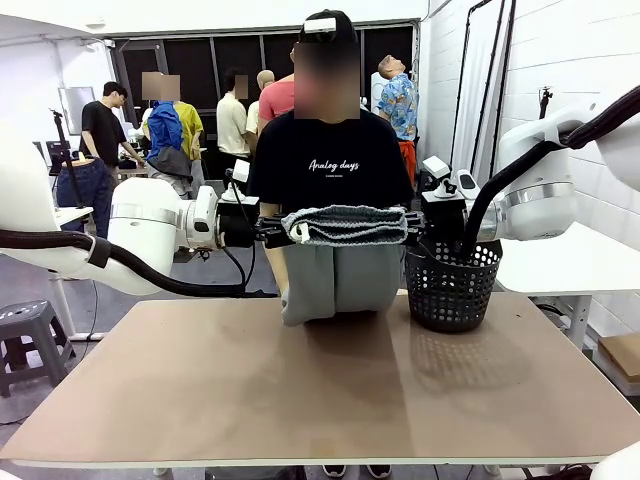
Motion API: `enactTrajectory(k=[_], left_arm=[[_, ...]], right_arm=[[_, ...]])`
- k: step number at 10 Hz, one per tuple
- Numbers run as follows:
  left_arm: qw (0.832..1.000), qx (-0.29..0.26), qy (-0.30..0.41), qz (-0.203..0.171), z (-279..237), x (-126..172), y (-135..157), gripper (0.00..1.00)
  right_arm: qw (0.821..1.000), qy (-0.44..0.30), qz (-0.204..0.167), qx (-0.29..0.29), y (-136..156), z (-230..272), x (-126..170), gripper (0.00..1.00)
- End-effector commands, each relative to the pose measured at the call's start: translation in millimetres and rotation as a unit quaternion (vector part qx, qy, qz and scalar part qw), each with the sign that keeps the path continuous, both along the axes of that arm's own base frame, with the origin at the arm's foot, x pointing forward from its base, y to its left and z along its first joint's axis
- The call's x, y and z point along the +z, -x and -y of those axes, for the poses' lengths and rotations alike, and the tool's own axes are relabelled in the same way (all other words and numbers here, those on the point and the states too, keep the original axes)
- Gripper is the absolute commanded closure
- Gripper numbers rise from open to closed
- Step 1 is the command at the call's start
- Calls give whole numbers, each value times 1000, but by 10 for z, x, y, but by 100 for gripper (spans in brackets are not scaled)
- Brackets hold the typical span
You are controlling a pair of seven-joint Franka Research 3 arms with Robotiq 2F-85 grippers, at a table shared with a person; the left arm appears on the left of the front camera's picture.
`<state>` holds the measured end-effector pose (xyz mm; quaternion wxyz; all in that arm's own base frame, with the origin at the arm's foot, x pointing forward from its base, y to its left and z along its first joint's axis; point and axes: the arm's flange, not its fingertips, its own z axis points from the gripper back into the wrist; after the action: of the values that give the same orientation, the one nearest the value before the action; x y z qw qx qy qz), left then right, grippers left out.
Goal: Fold the training pants.
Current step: Release the ends of the Training pants and then grab the overlapped ends.
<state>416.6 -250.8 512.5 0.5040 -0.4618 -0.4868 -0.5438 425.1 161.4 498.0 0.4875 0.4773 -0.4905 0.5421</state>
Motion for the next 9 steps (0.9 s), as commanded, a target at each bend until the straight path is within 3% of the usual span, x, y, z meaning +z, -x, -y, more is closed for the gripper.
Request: enactTrajectory(k=[1,9], left_arm=[[1000,2,-1,-2,11,40,14,100],[1000,2,-1,-2,11,40,14,100]], right_arm=[[1000,-12,2,0,22,1,-2,100],[1000,-12,2,0,22,1,-2,100]])
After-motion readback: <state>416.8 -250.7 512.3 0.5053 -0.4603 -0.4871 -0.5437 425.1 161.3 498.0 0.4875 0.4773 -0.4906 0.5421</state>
